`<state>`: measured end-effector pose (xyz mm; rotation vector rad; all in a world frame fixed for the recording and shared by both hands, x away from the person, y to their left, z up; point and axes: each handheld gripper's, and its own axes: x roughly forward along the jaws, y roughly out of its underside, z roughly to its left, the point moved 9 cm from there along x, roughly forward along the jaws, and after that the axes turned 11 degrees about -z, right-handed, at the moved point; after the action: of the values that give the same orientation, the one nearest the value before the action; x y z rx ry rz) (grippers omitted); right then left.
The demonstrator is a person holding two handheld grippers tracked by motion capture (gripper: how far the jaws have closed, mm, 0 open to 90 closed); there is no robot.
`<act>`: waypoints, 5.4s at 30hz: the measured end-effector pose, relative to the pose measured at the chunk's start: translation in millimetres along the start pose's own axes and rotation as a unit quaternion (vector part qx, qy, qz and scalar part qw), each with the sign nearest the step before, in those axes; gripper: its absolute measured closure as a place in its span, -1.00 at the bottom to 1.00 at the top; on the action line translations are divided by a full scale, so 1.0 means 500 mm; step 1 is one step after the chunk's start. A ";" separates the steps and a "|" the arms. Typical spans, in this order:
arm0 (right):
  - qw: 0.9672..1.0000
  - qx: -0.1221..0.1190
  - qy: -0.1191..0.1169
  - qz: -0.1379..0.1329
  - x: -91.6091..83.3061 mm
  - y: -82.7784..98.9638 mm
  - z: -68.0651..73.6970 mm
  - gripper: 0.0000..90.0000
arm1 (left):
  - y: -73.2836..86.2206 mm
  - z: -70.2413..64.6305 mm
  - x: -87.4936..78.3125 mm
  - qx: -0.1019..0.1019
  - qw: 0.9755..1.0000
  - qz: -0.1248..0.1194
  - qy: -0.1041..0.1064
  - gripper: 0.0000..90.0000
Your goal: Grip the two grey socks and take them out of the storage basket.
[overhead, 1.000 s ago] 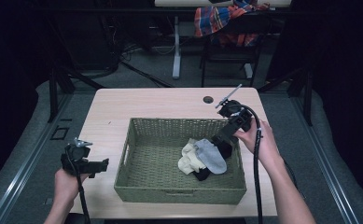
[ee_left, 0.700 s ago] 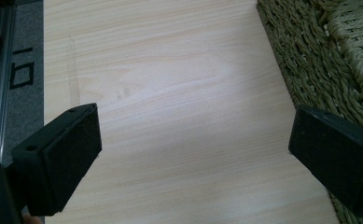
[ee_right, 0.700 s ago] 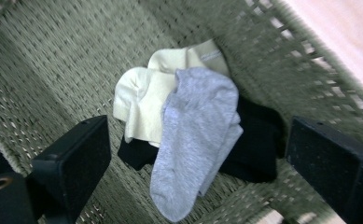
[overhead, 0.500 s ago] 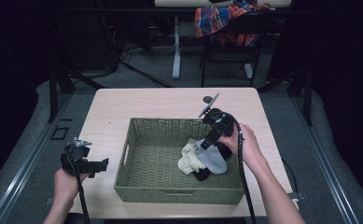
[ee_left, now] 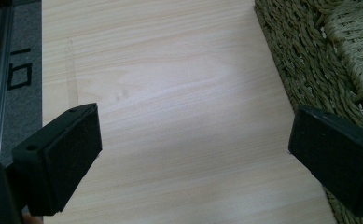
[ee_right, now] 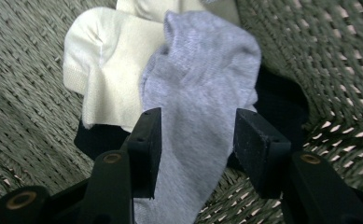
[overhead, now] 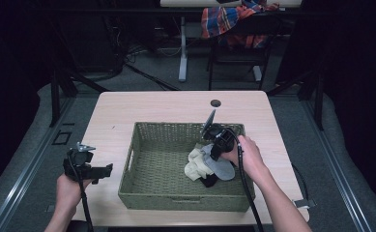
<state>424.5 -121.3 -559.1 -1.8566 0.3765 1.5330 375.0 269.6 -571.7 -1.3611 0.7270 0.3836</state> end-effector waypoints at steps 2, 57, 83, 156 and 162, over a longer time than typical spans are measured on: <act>1.000 -0.006 0.005 0.004 0.007 -0.001 0.004 0.13 | 0.000 -0.001 0.000 -0.001 1.000 -0.001 0.001 -0.94; 0.998 0.018 -0.041 -0.054 -0.140 -0.022 -0.022 0.93 | 0.005 0.001 0.003 -0.001 1.000 0.008 -0.002 -0.93; 0.998 0.023 -0.030 -0.056 -0.227 -0.054 -0.063 0.93 | 0.004 -0.005 0.000 -0.001 1.000 0.005 0.000 -0.94; 0.980 0.200 0.014 -0.015 -0.039 0.239 -0.268 0.31 | 0.004 -0.006 -0.002 0.000 1.000 0.006 -0.002 -0.94; 0.980 0.194 0.016 -0.051 -0.112 0.217 -0.262 -0.13 | 0.004 -0.005 0.000 -0.004 1.000 0.004 -0.001 -0.94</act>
<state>440.7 -297.7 -532.5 -1.5693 0.5448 1.2595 372.9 267.5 -573.2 -1.3651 0.7315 0.3946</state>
